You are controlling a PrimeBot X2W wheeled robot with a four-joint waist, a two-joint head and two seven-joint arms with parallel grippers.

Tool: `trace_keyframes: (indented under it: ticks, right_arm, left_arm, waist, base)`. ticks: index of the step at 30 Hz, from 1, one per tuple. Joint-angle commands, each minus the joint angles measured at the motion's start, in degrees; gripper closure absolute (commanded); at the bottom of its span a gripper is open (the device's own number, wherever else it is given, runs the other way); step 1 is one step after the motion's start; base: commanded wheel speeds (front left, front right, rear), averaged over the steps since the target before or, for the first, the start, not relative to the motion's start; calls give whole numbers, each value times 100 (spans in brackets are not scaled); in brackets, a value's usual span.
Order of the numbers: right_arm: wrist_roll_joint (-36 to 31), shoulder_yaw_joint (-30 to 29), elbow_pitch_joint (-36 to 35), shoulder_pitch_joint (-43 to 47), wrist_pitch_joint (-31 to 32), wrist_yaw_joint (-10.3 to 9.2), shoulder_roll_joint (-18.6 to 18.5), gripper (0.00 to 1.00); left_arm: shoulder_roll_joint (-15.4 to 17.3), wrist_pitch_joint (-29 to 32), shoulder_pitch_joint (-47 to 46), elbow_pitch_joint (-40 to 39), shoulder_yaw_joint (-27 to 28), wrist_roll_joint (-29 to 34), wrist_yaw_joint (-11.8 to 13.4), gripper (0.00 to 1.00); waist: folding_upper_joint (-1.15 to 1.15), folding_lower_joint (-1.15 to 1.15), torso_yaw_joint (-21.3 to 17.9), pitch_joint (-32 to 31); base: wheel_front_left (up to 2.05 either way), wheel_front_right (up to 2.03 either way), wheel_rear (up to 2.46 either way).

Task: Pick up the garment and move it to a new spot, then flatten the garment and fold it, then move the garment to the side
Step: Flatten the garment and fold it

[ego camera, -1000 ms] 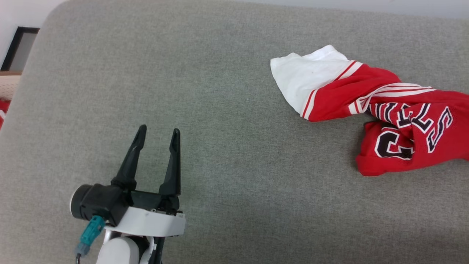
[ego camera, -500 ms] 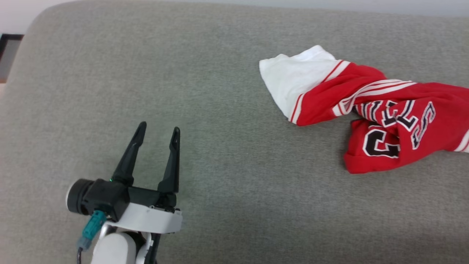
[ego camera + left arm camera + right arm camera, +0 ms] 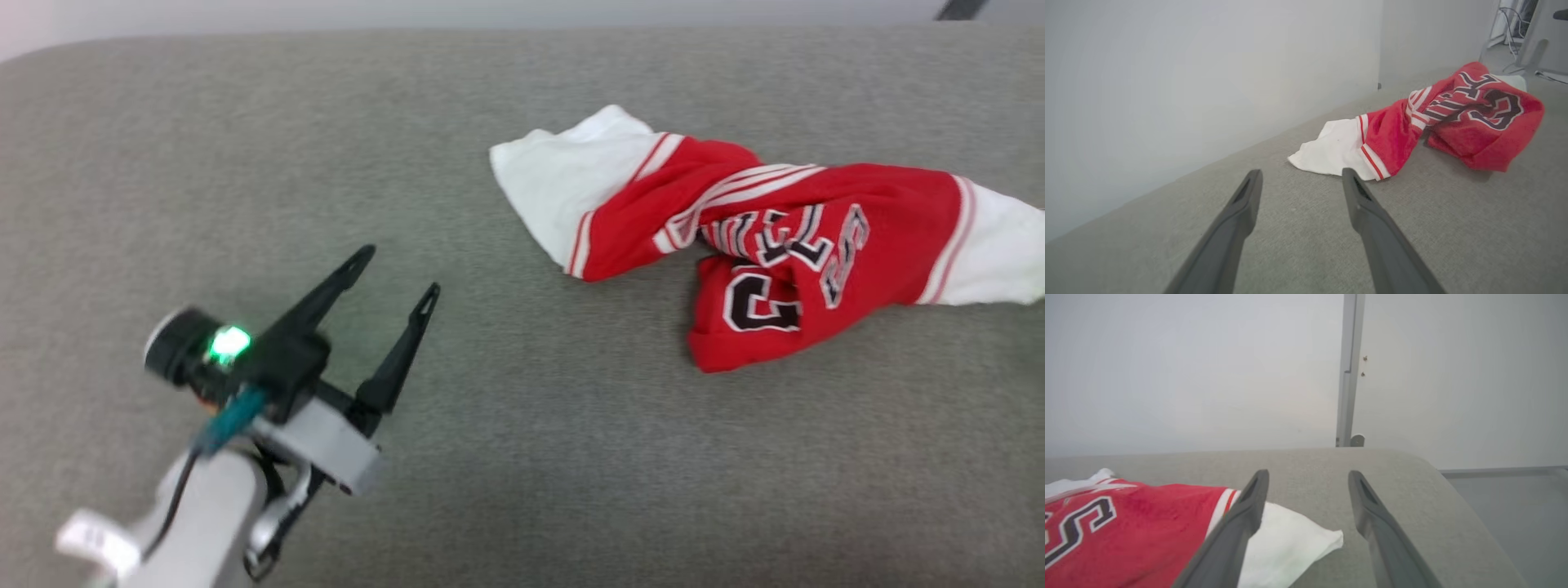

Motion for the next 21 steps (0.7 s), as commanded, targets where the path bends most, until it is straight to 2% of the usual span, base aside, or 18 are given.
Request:
trace_keyframes:
  ticks: [1, 6, 9, 13, 17, 21]
  right_arm:
    - [-156, -159, -301, 203, -27, -7, 145, 0]
    - [-519, -292, -1157, 750, -26, -7, 551, 0]
    - [-631, -217, -1448, 869, -27, -7, 681, 0]
    - [-704, -179, -1651, 940, -18, -7, 775, 0]
    - [-724, -162, -1730, 926, -16, -7, 854, 0]
    - [-749, -88, -1755, 830, -15, -7, 954, 0]
  left_arm:
    - [266, 237, -264, 55, -365, -266, 14, 0]
    - [1184, 1269, -1443, 252, -1861, -1334, 15, 0]
    - [1516, 1748, -2125, 391, -2721, -1970, 14, 0]
    - [1809, 2278, -3052, 601, -3779, -2707, 13, 0]
    - [1915, 2645, -3931, 785, -4790, -3233, 13, 0]
    - [1951, 2838, -4583, 994, -5143, -3218, 13, 0]
  waist:
    - [0, 0, -218, -28]
    - [0, 0, -527, 39]
    - [0, 0, -738, 105]
    - [0, 0, -976, 240]
    - [0, 0, -1173, 403]
    - [0, 0, -1366, 599]
  base:
    - [0, 0, 0]
    - [0, 0, 0]
    - [0, 0, 0]
    - [0, 0, 0]
    - [0, 0, 0]
    - [0, 0, 0]
